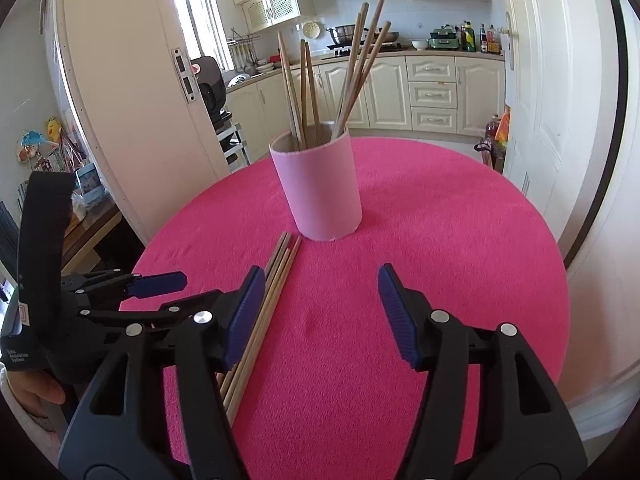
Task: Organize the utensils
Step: 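Move both open grippers back to the last chopsticks on the table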
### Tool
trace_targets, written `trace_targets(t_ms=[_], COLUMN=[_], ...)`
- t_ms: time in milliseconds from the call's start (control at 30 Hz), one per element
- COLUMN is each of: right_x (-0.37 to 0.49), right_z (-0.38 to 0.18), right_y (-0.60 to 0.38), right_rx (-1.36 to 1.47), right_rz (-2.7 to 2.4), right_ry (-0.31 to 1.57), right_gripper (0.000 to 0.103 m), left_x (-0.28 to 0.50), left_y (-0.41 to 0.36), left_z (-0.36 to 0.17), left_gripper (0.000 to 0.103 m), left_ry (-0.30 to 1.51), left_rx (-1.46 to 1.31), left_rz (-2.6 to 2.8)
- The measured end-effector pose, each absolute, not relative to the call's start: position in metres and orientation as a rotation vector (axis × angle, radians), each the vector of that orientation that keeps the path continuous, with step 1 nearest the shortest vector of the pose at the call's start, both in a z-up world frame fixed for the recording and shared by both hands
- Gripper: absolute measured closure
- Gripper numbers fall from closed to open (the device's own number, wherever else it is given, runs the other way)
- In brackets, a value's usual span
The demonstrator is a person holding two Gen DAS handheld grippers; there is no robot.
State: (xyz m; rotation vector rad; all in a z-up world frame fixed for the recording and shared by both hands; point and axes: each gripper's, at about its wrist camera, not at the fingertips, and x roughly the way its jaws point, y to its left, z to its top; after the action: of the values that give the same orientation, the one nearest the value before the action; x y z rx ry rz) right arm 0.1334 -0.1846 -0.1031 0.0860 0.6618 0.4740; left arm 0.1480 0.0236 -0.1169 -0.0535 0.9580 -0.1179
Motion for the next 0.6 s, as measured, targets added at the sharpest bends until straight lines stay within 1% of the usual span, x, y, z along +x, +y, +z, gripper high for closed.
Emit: trace_targets(t_ms=[233, 400, 467, 600], right_x=[0.135, 0.138, 0.139, 0.141], right_z=[-0.114, -0.118, -0.118, -0.119], right_y=[-0.188, -0.191, -0.192, -0.192], right_rx=[0.109, 0.120, 0.126, 0.132], right_rz=[0.475, 0.472, 0.473, 0.476], right_ry=[0.695, 0.706, 0.708, 0.714], right_gripper=[0.043, 0.042, 0.042, 0.042], left_x=[0.155, 0.156, 0.159, 0.169], left_y=[0.017, 0.014, 0.015, 0.016], left_z=[-0.143, -0.145, -0.144, -0.144], left_gripper=[0.046, 0.046, 0.042, 0.040], left_ry=[1.065, 1.046, 1.051, 1.064], left_rx=[-0.004, -0.002, 0.001, -0.004], left_rz=[-0.092, -0.079, -0.069, -0.042])
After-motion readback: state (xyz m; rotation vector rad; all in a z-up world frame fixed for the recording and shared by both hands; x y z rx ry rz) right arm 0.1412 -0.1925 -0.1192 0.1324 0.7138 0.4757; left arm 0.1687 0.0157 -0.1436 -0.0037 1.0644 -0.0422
